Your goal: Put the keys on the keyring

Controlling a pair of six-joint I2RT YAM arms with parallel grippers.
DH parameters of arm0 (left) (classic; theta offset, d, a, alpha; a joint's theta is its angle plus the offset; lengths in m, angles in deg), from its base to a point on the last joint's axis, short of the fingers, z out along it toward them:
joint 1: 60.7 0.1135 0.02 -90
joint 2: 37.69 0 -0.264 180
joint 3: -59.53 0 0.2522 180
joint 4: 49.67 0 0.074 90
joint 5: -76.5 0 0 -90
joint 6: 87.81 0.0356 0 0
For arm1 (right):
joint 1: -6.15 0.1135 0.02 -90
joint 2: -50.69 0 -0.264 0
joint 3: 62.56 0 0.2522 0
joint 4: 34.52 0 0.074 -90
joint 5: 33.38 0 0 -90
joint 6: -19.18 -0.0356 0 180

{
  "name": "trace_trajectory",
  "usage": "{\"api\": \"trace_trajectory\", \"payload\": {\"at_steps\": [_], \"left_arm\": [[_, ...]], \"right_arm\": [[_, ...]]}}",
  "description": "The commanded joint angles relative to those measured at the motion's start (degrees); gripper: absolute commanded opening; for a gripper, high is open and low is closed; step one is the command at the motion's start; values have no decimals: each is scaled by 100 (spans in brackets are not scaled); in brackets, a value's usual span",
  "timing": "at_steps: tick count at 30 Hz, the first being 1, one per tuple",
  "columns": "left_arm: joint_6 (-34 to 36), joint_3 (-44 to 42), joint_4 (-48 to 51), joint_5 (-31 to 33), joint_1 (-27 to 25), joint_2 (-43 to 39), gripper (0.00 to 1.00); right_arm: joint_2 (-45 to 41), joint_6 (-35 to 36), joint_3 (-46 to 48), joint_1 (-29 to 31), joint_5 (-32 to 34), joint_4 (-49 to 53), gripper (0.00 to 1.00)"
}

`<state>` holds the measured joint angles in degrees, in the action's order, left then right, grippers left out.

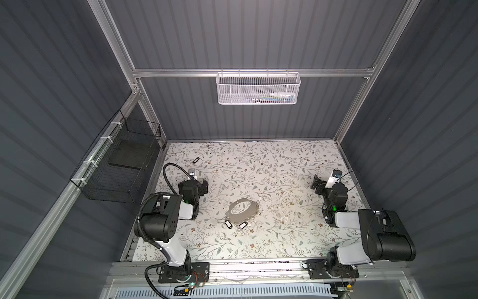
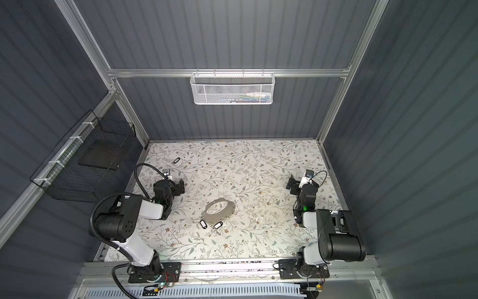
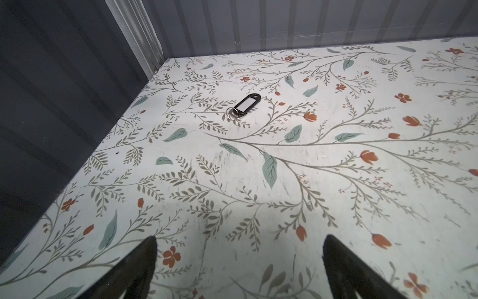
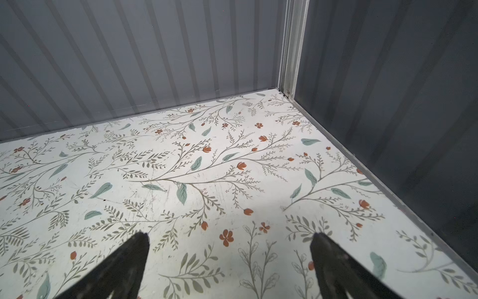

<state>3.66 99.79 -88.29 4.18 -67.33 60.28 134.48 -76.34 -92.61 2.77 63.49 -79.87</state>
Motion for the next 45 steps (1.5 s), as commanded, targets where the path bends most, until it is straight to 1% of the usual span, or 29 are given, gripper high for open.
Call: {"api": "trace_trajectory", "payload": {"at_steps": [1, 32, 34, 37, 38, 40, 41, 43, 44, 45], "left_arm": [[-27, -21, -130, -69, 31, 36, 100], [-29, 2, -90, -59, 39, 11, 100], [-51, 56, 87, -59, 39, -33, 100], [-63, 56, 52, 24, 39, -60, 100], [-85, 87, 167, 129, 39, -107, 100], [-144, 361, 854, 409, 26, -385, 100], [-243, 580, 1418, 777, -14, -605, 100], [-1040, 1162, 2937, 1820, -117, -1036, 100], [-1578, 1517, 3791, 2092, -119, -1240, 100], [-1982, 1849, 4586, 2193, -119, -1408, 100]], "right_arm": [[-11, 33, -93, 12, -44, 25, 99], [-25, 31, -102, 14, -63, 49, 99], [-20, 34, -98, 13, -64, 49, 99], [-161, 7, 16, 19, 75, -99, 99], [-335, -8, 71, 21, 105, -40, 99], [-734, -4, 6, 21, 179, 453, 99], [-970, -18, -87, 30, 223, 807, 99], [-1358, -19, -339, 55, 283, 1559, 99], [-1529, -101, -458, 81, 360, 1845, 99], [-1735, -472, -596, 87, 537, 2221, 99]]}}
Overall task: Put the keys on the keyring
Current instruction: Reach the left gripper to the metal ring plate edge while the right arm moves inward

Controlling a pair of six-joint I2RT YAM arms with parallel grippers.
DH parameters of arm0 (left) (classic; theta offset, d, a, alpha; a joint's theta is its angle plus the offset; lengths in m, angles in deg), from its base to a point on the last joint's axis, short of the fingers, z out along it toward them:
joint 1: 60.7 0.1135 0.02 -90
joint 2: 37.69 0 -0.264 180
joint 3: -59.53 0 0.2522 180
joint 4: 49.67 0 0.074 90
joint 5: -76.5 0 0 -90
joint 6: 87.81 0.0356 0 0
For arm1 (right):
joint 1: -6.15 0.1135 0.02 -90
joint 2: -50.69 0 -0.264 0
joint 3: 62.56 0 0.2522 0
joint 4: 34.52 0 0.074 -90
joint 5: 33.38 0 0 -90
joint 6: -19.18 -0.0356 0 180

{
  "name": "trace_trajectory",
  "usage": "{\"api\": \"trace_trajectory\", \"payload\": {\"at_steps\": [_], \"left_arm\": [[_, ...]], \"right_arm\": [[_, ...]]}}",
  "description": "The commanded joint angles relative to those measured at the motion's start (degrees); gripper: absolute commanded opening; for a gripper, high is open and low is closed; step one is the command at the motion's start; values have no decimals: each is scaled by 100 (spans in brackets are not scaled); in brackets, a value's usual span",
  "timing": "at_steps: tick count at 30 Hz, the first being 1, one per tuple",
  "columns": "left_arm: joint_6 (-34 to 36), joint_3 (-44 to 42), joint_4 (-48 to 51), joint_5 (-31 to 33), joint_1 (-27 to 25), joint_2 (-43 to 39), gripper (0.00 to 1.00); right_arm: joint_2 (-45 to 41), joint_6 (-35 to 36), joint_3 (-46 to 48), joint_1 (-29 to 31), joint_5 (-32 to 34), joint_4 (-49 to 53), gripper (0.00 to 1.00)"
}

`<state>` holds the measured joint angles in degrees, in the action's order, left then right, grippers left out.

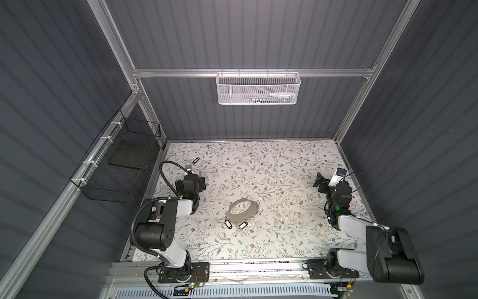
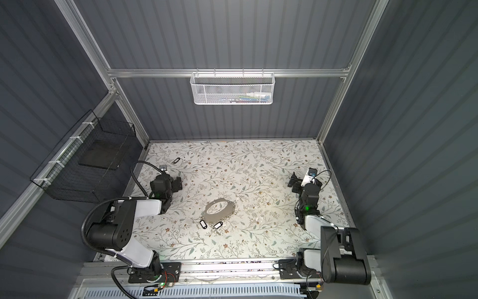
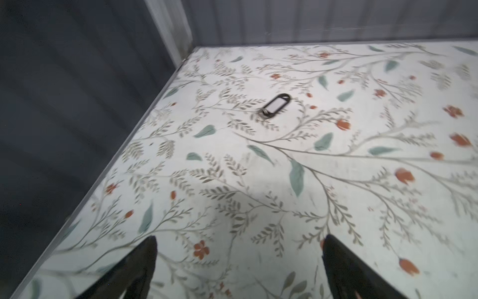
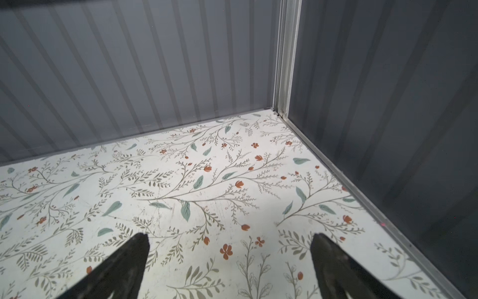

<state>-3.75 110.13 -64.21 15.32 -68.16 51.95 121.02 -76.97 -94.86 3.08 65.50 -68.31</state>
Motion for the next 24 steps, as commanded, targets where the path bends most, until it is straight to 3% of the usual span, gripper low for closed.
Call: {"api": "trace_trajectory", "payload": {"at_steps": [1, 5, 9, 14, 18, 24], "left_arm": [[-1527, 1070, 2736, 1000, -36, -692, 100], [-2101, 1702, 4151, -140, -36, -1183, 100], [-2171, 1324, 4196, -1231, -178, -1914, 100], [-2120, 774, 4338, -1454, -935, -2588, 96], [-2149, 498, 4458, -2003, -1424, -2722, 77], [-2005, 192, 4494, -1981, -2607, -2607, 68]], "right_arm": [[-560, -901, -498, 48, 457, 1411, 99], [-1210, -2627, -817, 43, -12, 2519, 99], [-1466, -2802, -557, 43, -1073, 1837, 99], [-1496, -3185, -595, 43, -1962, 1922, 99], [-1426, -3638, -569, 101, -2629, 1877, 99], [-1469, -3300, -685, 506, -2726, 2490, 99]]}}
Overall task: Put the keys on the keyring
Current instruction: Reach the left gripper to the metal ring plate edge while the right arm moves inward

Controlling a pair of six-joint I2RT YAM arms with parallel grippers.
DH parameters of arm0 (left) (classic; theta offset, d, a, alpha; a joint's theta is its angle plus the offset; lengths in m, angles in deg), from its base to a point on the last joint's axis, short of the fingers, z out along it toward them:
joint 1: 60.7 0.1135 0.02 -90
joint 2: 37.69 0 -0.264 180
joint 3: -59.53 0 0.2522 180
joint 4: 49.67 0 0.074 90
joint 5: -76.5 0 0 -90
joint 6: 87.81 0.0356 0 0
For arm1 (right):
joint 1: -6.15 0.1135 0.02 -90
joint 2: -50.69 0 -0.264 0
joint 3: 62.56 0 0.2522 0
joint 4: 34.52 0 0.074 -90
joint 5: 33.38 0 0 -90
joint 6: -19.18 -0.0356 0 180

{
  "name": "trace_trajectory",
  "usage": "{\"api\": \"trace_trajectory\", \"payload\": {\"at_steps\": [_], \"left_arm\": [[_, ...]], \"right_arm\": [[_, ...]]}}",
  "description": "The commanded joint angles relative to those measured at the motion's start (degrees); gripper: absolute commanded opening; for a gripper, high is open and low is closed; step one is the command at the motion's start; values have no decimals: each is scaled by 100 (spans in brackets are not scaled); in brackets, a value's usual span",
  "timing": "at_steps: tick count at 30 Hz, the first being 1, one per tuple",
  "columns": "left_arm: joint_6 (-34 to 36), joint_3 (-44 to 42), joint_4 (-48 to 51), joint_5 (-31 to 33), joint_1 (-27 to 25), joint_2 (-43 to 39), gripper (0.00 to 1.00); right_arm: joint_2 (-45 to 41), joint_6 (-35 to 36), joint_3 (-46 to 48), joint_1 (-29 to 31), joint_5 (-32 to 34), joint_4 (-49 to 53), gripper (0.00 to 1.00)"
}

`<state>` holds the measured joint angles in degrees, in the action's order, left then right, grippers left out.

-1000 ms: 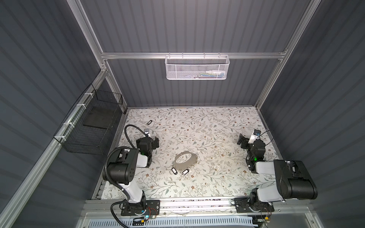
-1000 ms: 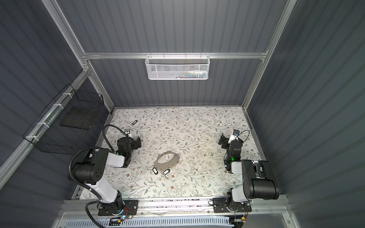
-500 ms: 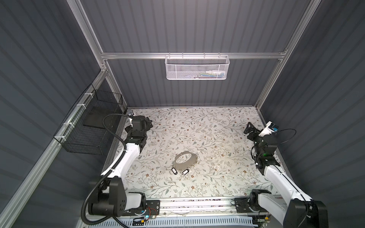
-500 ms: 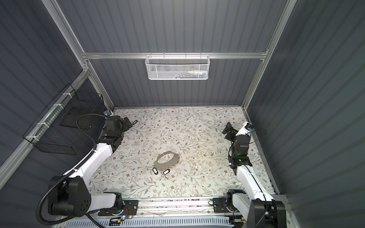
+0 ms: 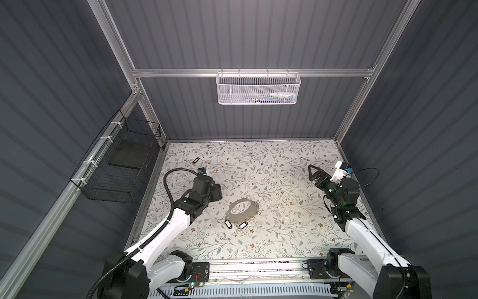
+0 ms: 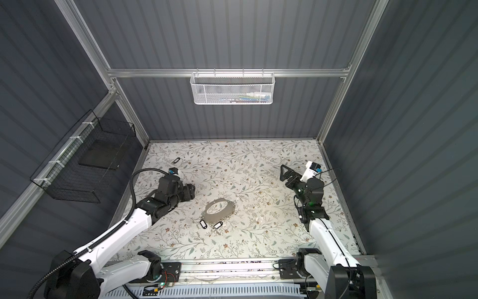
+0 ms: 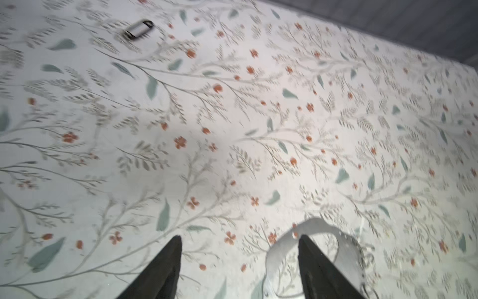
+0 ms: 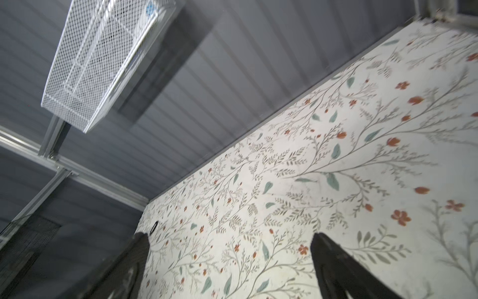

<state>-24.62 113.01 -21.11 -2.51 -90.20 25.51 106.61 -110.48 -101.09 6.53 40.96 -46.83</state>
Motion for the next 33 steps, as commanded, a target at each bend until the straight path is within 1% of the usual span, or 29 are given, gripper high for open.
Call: {"api": "trace_trajectory", "payload": {"at_steps": [1, 3, 6, 8, 14, 20, 30, 33], "left_arm": [[123, -110, 171, -227, -581, 109, 66], [287, -157, 35, -401, -938, 365, 61], [514, -72, -26, -627, -1328, 840, 54], [624, -1, -125, -931, -1534, 1140, 52], [1020, 228, -167, -1280, -2032, 1781, 48], [1195, 276, -227, -1420, -2106, 2062, 48], [1441, 442, -340, -1423, -2117, 2517, 49], [1378, 461, -305, -1441, -2122, 2513, 47]], "right_arm": [[-41, 101, -61, 230, -263, 380, 99], [-88, 218, -45, 402, -229, 433, 99], [-143, 505, -44, 735, 9, 513, 99], [-102, 709, -122, 928, 152, 637, 99], [272, 772, -246, 1093, 46, 590, 99], [512, 787, -381, 1190, -120, 662, 99], [422, 900, -371, 1419, -128, 870, 99], [397, 982, -386, 1511, -297, 982, 99]]}}
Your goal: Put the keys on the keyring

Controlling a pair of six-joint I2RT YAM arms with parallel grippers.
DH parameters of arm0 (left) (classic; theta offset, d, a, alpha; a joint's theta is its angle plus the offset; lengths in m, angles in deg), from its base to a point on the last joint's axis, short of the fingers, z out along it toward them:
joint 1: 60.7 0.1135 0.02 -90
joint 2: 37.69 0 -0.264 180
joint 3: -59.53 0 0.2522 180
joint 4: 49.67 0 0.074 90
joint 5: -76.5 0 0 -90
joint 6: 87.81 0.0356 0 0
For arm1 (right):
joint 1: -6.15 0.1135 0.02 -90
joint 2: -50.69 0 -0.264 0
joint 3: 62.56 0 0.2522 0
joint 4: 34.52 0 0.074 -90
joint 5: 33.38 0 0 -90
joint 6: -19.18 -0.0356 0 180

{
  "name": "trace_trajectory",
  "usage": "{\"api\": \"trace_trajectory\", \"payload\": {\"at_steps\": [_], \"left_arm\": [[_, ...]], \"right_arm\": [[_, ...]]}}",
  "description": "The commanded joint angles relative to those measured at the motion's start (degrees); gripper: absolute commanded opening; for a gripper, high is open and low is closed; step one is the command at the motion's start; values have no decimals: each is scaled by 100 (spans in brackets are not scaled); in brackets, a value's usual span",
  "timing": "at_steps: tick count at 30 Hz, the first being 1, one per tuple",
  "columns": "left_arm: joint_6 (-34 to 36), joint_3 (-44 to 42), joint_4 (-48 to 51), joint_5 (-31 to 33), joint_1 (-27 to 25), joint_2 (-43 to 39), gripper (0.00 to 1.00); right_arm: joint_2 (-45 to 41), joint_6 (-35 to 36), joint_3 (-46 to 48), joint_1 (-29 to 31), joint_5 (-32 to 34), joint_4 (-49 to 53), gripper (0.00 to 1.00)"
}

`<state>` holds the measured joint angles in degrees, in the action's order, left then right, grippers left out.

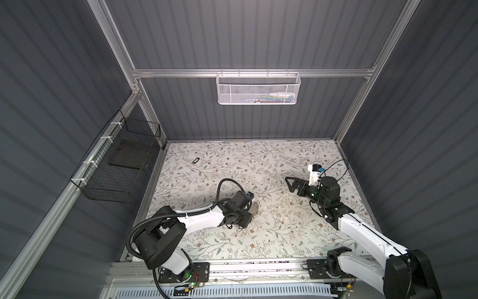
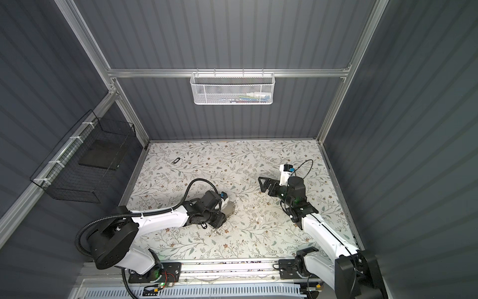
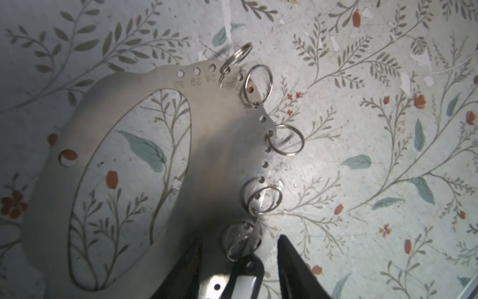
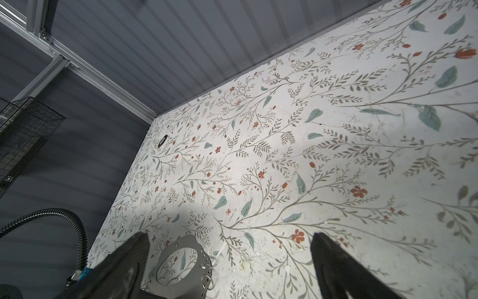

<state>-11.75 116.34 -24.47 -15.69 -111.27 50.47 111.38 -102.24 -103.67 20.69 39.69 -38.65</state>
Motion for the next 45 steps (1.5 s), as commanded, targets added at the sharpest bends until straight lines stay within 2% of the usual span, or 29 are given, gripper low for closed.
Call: {"api": "trace_trajectory", "payload": {"at_steps": [1, 4, 7, 10, 14, 17, 23, 28, 35, 45], "left_arm": [[50, 88, 3, -117, -10, -95, 47], [-115, -39, -2, 60, -12, -515, 47], [-456, -239, 18, 377, -9, -1036, 47], [-868, -496, 58, 851, -14, -1591, 48], [-1352, -823, 229, 1383, -11, -2209, 48], [-1579, -1024, 343, 1598, -14, -2454, 48], [-1788, -1337, 330, 1662, -10, -2644, 47], [-1849, -1521, 336, 1600, -15, -2804, 47], [-1889, -1717, 333, 1608, -6, -2992, 47], [-1911, -1800, 130, 1551, -14, -2886, 47]], "right_arm": [[-98, 236, -182, 231, -39, 336, 99], [-74, 404, -230, 621, 146, 679, 99], [26, 264, -141, 936, -45, 743, 99], [145, 90, -27, 1429, -97, 652, 88], [666, -262, 24, 2221, -91, 346, 68], [1159, -485, -53, 2749, -16, 41, 54], [2451, -755, -618, 3488, -173, -277, 36], [3119, -938, -957, 3684, -339, -241, 35], [3320, -936, -1149, 3704, 72, 129, 30], [3718, -974, -1340, 3712, 43, 309, 28]]}}
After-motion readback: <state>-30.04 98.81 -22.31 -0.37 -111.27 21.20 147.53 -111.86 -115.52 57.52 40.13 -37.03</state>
